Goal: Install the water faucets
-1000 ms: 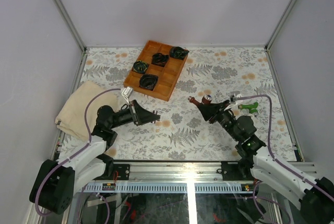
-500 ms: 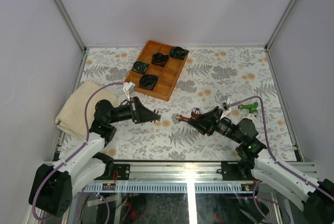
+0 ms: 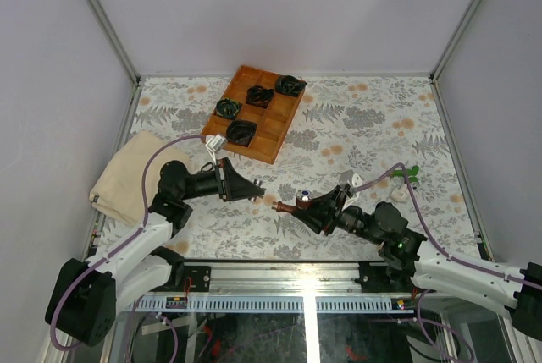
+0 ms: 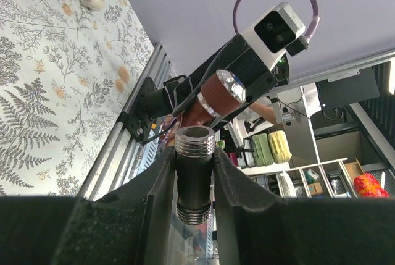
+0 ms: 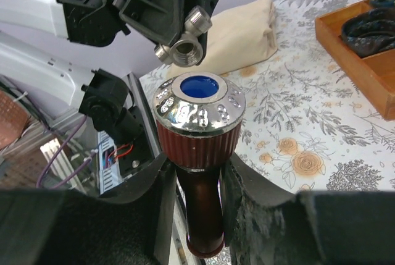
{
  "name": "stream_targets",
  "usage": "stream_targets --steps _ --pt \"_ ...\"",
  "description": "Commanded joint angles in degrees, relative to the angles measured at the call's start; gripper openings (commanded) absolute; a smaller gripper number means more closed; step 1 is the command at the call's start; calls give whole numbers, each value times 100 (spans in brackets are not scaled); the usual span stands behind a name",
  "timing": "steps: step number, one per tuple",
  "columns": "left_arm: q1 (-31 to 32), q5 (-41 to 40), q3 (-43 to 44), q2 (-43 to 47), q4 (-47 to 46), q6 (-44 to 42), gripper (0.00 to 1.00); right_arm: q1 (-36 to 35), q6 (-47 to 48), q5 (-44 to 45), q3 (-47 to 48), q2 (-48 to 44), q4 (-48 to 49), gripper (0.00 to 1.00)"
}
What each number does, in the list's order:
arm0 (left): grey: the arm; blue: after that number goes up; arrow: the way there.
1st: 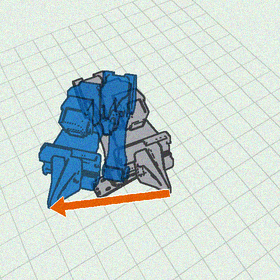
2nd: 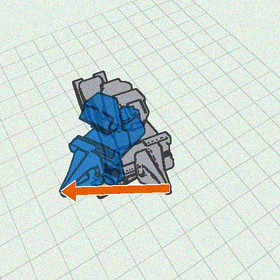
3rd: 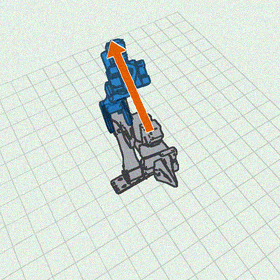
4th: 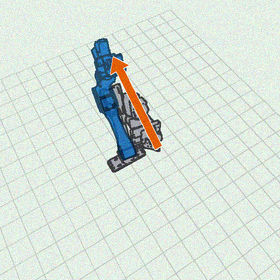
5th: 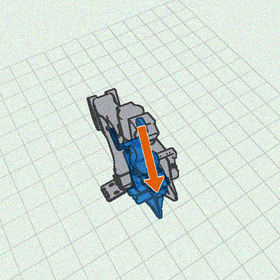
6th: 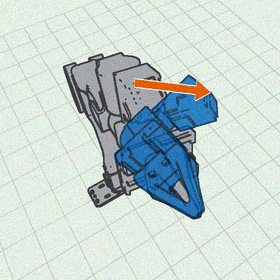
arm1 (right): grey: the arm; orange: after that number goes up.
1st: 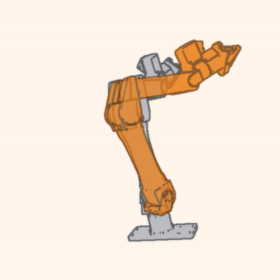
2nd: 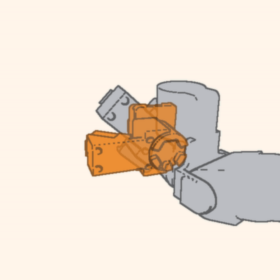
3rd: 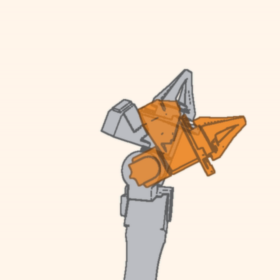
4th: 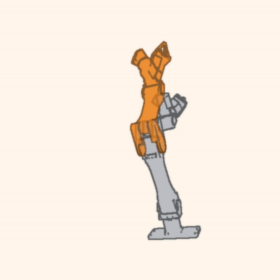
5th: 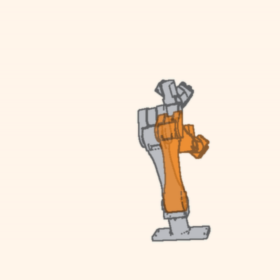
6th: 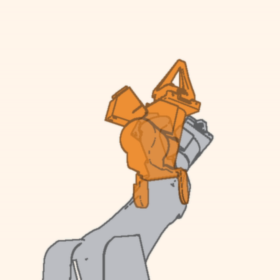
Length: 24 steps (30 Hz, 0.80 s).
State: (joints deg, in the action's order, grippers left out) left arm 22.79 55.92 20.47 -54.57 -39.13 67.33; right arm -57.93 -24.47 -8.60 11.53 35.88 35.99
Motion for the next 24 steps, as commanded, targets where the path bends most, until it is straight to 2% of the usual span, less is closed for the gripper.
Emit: stream_targets --steps 1,8,24 --pt "24 -70 56 176 -26 -123 0 -267 171 825 -20 -31 942 0" --pt "42 -82 72 118 -48 -132 0 -467 39 1045 -140 363 1810 0" --pt "85 -124 10 111 -162 -45 0 -520 -179 1081 -130 942 2560 0"
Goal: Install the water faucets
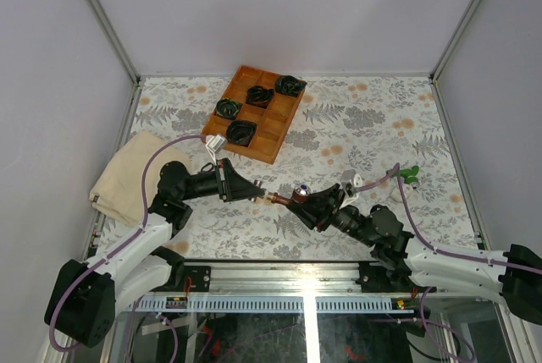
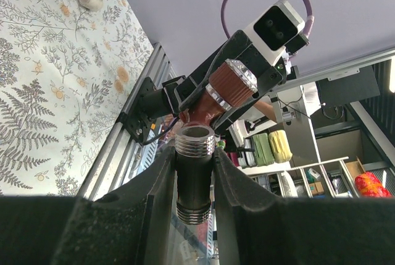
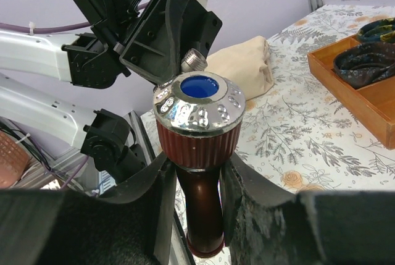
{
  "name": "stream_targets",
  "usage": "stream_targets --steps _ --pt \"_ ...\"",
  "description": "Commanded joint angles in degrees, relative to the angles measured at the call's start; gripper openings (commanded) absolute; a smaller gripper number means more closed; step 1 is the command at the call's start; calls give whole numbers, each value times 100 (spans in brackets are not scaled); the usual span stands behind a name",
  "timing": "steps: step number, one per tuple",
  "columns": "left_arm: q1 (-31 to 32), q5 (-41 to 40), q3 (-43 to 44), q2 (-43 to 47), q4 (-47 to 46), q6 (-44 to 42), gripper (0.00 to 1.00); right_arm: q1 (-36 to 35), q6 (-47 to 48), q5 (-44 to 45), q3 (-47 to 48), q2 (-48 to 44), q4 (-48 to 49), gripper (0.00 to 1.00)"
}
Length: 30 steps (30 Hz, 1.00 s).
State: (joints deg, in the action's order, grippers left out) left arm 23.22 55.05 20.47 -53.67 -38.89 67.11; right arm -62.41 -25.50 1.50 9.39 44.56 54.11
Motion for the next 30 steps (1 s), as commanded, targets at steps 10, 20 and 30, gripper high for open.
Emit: stream_targets --steps 10,20,30 --pt "96 -54 -9 4 -277 39 0 -108 -154 22 84 308 1042 0" --pt "143 -46 -54 25 -461 162 0 -109 -208 51 53 349 1137 0" --pt "176 -73 -99 155 -587 302 0 -105 -223 141 70 522 1140 0"
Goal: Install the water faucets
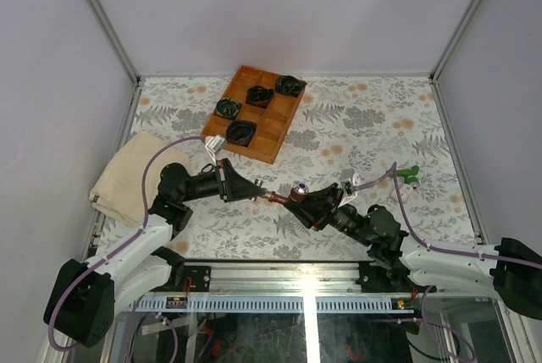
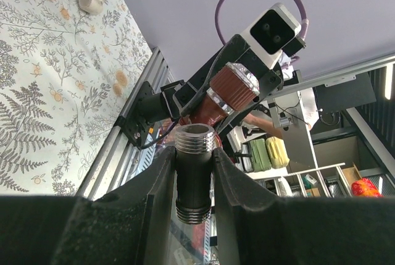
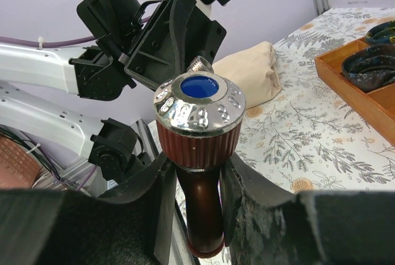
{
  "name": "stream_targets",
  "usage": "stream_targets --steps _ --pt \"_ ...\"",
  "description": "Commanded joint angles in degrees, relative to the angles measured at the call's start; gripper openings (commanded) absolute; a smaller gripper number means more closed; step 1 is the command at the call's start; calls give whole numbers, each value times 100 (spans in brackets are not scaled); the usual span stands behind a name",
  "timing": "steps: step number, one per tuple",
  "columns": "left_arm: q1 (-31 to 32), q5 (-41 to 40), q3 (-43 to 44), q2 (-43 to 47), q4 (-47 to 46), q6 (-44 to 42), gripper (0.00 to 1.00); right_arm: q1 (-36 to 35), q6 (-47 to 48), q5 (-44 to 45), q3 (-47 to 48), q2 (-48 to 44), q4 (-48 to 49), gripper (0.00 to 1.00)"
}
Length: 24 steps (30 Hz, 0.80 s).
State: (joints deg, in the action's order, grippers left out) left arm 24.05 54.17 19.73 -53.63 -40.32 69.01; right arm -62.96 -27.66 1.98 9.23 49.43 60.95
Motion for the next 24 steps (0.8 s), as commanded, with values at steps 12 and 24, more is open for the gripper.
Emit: stream_targets --steps 12,24 --pt "100 69 2 177 -486 136 0 -50 -19 131 8 -25 506 0" --pt "132 165 169 271 53 -386 0 -50 -573 402 284 -205 -235 0"
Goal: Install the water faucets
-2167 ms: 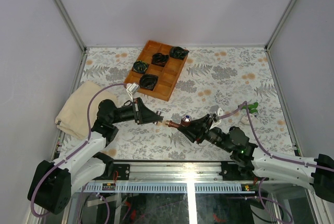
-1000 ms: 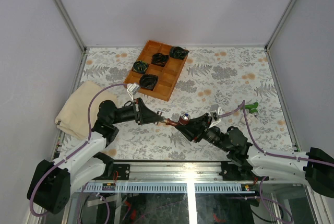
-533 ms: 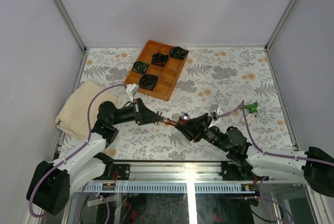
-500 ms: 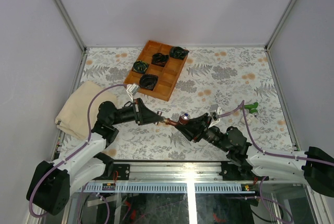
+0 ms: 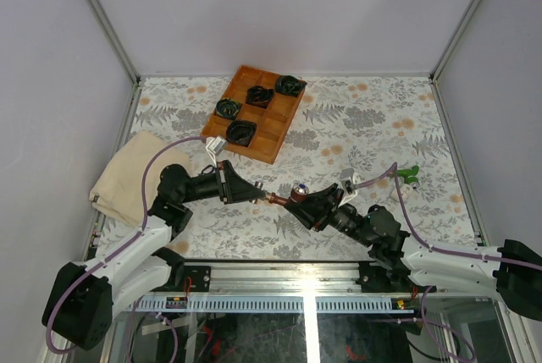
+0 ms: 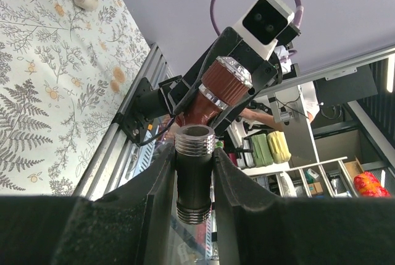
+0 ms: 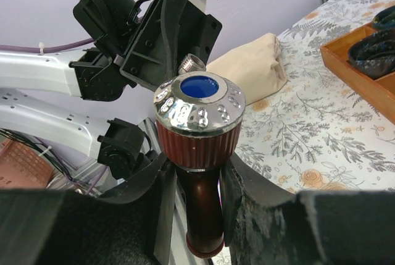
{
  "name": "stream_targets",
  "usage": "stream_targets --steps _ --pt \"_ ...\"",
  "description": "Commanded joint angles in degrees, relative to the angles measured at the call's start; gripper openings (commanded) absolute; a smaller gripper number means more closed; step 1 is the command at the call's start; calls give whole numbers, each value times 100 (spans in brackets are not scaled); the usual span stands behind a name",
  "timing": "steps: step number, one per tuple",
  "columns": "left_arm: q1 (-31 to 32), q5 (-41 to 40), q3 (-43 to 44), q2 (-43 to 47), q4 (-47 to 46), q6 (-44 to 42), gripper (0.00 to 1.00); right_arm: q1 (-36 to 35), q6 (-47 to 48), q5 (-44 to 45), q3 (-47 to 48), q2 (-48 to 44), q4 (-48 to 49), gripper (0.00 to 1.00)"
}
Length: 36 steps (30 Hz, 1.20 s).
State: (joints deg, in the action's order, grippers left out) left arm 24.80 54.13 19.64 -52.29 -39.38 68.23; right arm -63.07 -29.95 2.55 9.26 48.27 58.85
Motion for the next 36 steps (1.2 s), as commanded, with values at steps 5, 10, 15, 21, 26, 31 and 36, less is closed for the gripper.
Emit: stream_targets --steps 5,10,15,21,26,31,36 --pt "84 88 166 115 -149 -318 0 -45 -741 172 343 166 303 0" --pt "104 121 154 141 -263 -393 0 -41 -1294 212 345 465 709 0" --pt "117 120 140 256 -229 -652 0 -42 -1946 450 375 504 581 0" --pt "113 86 154 304 -344 -881 0 -40 -2622 516 278 640 980 0" --pt "126 -157 85 466 -441 -1092 0 -44 -3134 645 192 863 1350 0" --pt "121 -405 -309 821 -1480 -752 0 -41 -3551 598 180 1164 1886 0" --pt "128 -133 -232 887 -1420 -480 0 -41 -3549 502 222 1272 2013 0"
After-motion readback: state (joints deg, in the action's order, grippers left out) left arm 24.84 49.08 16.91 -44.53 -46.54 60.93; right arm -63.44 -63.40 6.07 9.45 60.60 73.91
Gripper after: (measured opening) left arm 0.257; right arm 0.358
